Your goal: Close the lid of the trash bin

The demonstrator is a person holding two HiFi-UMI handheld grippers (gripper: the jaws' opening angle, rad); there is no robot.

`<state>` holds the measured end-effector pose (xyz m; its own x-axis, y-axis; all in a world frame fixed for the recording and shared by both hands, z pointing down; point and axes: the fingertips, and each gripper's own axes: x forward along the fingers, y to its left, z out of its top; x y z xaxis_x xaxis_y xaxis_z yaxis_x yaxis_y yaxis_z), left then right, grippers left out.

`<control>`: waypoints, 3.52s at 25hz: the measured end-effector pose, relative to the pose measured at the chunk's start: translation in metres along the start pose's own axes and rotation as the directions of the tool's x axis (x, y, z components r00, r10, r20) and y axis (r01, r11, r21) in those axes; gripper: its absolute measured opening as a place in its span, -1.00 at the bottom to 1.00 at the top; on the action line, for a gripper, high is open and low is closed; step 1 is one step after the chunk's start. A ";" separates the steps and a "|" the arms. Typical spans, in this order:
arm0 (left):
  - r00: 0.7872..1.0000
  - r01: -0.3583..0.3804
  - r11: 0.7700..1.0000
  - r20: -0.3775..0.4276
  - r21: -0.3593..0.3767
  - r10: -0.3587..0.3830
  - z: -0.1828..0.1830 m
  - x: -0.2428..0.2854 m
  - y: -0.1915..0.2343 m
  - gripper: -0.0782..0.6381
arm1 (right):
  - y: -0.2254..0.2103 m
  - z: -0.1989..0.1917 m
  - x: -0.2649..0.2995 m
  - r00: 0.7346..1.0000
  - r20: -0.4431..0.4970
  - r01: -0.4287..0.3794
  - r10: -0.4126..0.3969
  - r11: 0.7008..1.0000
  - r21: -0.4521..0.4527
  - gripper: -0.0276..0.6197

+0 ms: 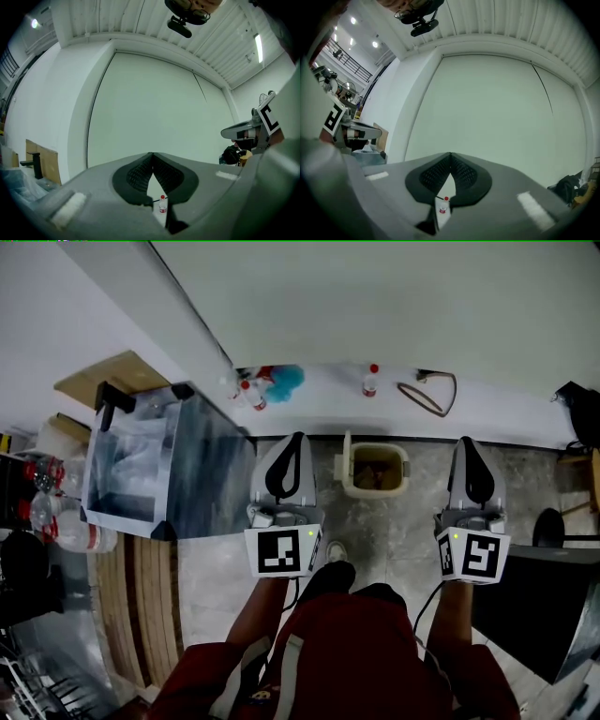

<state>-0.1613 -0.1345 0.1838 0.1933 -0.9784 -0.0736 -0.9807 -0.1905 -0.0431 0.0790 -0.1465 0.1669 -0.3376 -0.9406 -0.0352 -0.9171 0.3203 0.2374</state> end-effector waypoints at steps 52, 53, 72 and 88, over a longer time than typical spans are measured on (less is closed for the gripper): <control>0.714 -0.125 0.986 -0.700 -0.108 0.014 -0.417 0.052 -0.088 -0.40 | 0.053 -0.307 0.129 0.804 -0.306 -0.462 0.510 0.860 0.217 -0.91; 0.705 -0.125 0.986 -0.709 -0.106 0.013 -0.425 0.052 -0.089 -0.40 | 0.053 -0.311 0.128 0.801 -0.311 -0.464 0.512 0.859 0.218 -0.91; 0.641 -0.116 0.982 -0.766 -0.149 -0.040 -0.480 0.059 -0.102 -0.36 | 0.053 -0.345 0.131 0.785 -0.363 -0.450 0.503 0.864 0.225 -0.91; 0.600 0.056 0.973 -0.772 -0.223 -0.211 -0.496 0.083 -0.196 -0.36 | 0.004 -0.377 0.116 0.806 -0.430 -0.325 0.406 0.912 0.252 -0.91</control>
<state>0.0334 -0.2180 0.6805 0.3011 -0.6092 0.7336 -0.9500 -0.2581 0.1756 0.1160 -0.2966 0.5295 -0.5535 -0.6768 0.4853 -0.7799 0.6257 -0.0169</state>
